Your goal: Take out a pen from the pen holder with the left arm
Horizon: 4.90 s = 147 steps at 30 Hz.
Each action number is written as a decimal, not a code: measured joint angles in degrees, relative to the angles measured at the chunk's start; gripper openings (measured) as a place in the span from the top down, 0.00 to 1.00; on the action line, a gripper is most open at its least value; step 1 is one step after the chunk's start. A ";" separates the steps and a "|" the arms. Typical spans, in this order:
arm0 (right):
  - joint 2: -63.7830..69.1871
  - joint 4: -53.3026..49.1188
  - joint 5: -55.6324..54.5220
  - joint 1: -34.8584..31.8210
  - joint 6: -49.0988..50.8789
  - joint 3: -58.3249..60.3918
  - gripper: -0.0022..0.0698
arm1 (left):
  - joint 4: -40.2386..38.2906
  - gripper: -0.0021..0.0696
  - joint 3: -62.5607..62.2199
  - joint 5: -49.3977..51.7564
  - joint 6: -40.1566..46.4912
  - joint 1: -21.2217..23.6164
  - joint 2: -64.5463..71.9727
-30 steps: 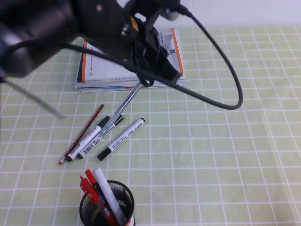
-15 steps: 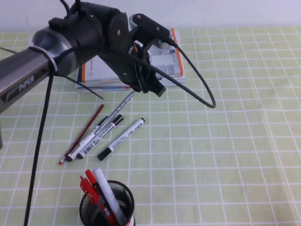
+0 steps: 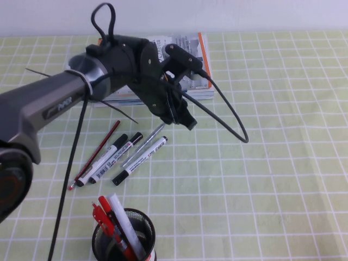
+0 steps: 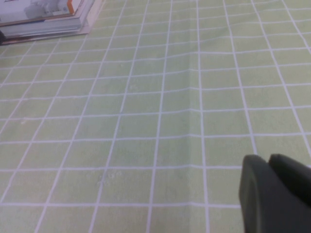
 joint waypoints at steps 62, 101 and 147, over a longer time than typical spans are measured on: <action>0.00 0.00 0.00 0.00 0.00 0.00 0.99 | -0.26 0.91 13.75 -4.96 2.94 3.50 -19.37; 0.00 0.00 0.00 0.00 0.00 0.00 0.99 | 1.10 0.97 72.97 -27.50 -12.15 3.50 -89.74; 0.00 0.00 0.00 0.00 0.00 0.00 0.99 | 2.91 0.97 101.36 -25.18 -15.57 25.53 -120.97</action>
